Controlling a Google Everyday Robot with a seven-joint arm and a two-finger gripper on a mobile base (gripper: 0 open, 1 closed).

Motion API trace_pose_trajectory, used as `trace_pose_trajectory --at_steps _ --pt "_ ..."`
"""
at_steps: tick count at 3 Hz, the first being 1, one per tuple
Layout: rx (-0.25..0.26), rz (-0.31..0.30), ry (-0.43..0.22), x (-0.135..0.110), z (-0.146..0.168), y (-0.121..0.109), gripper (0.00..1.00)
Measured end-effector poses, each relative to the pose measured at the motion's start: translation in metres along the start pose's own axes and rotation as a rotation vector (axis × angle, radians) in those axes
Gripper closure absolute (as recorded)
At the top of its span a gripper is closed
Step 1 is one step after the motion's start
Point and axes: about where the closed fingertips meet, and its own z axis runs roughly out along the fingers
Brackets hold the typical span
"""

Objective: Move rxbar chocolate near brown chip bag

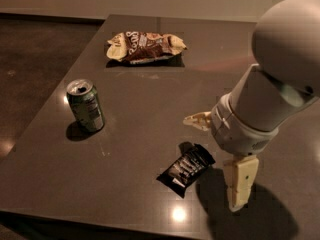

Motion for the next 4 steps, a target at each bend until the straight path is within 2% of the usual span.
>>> trace_pose_trajectory --at_steps 1,2,3,4 --pt "-0.053 -0.055 -0.001 -0.021 0.027 0.004 0.00" --pt "-0.081 -0.073 0.002 -0.030 0.037 0.004 0.00" --pt "-0.113 -0.079 0.012 -0.034 0.039 -0.001 0.18" --pt "-0.128 -0.074 0.022 -0.032 0.037 -0.005 0.41"
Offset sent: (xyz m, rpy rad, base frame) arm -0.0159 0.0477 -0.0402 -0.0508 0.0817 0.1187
